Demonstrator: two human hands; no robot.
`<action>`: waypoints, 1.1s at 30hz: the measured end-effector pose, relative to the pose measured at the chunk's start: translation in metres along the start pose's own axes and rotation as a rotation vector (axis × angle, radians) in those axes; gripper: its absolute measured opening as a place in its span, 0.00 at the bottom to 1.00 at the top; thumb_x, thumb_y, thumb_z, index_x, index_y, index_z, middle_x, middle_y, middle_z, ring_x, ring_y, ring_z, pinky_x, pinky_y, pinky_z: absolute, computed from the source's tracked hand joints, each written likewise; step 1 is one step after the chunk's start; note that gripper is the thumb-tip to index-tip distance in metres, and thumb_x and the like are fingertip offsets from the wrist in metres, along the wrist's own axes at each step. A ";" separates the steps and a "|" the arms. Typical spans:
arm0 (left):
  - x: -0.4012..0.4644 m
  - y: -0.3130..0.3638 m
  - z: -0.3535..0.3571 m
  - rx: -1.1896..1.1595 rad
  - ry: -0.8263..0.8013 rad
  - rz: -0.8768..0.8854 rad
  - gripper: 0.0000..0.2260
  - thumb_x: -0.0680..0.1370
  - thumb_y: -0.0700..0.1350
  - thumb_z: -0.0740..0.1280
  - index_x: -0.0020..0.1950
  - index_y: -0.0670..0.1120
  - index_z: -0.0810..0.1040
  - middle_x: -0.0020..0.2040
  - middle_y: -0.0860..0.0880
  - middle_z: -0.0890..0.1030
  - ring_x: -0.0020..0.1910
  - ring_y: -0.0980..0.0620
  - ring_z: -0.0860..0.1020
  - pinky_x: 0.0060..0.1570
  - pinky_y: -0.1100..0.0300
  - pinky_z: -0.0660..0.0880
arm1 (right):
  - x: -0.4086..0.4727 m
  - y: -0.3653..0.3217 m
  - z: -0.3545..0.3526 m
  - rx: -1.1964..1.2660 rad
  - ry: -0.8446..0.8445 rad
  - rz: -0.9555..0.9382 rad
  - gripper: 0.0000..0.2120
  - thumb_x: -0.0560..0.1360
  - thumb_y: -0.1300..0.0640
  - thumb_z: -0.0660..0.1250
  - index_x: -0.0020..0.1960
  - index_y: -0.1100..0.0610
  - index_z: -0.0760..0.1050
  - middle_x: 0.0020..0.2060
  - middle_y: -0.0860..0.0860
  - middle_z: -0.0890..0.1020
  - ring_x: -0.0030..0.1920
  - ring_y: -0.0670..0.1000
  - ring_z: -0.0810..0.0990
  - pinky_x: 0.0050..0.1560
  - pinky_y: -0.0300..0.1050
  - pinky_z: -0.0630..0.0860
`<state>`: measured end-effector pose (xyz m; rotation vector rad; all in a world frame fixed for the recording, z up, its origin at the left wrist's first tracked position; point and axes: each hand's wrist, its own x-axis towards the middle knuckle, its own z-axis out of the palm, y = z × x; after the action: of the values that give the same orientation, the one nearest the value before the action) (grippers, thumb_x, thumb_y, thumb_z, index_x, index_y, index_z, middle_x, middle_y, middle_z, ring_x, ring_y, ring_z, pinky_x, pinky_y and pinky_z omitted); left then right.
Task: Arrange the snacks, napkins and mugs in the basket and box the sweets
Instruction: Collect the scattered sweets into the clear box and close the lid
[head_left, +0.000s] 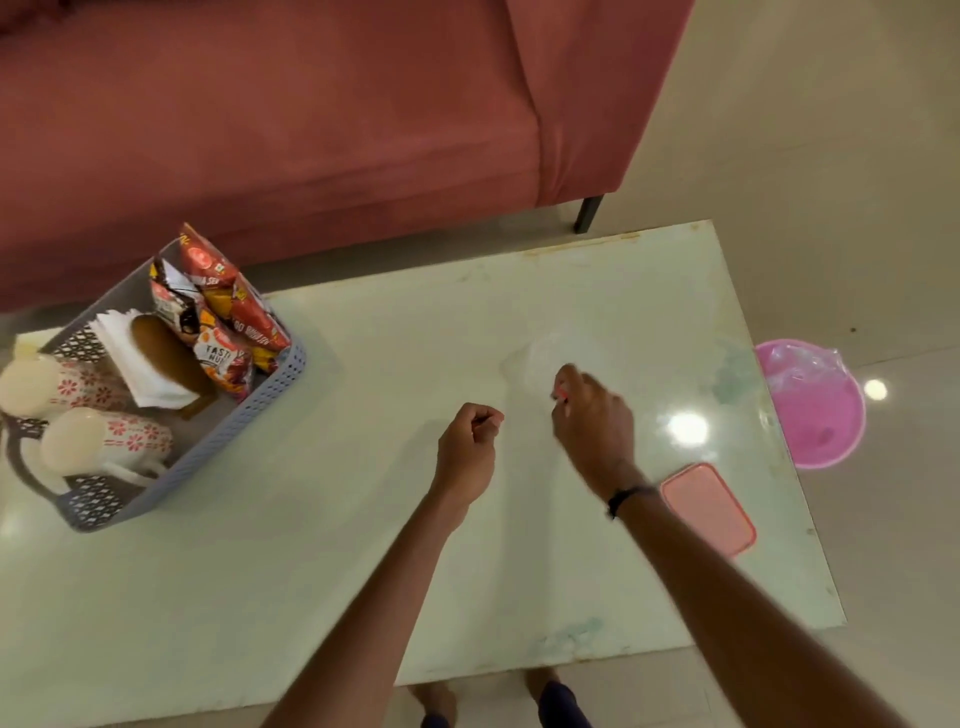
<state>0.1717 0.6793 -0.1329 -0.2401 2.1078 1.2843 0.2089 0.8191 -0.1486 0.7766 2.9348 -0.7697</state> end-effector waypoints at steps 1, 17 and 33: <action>-0.003 -0.004 -0.007 -0.009 0.020 -0.014 0.07 0.79 0.40 0.58 0.51 0.45 0.76 0.41 0.53 0.75 0.31 0.54 0.71 0.26 0.70 0.68 | -0.018 -0.016 0.007 0.020 -0.035 0.000 0.08 0.72 0.65 0.61 0.49 0.57 0.73 0.42 0.55 0.82 0.37 0.63 0.81 0.32 0.45 0.69; -0.027 -0.071 -0.091 -0.050 0.115 -0.053 0.09 0.79 0.39 0.60 0.57 0.43 0.73 0.52 0.45 0.77 0.44 0.51 0.76 0.37 0.67 0.70 | -0.117 -0.116 0.066 0.478 -0.224 0.250 0.08 0.77 0.56 0.62 0.54 0.56 0.66 0.35 0.50 0.80 0.34 0.51 0.78 0.35 0.42 0.70; -0.045 -0.075 -0.096 -0.059 -0.033 -0.029 0.17 0.78 0.38 0.59 0.66 0.48 0.68 0.68 0.50 0.70 0.65 0.50 0.71 0.63 0.52 0.74 | -0.126 -0.108 0.059 0.487 -0.190 0.362 0.08 0.76 0.53 0.62 0.51 0.56 0.67 0.33 0.51 0.79 0.32 0.52 0.75 0.33 0.43 0.70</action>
<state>0.1994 0.5529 -0.1303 -0.2724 2.0336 1.3263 0.2619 0.6516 -0.1344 1.1405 2.3577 -1.4386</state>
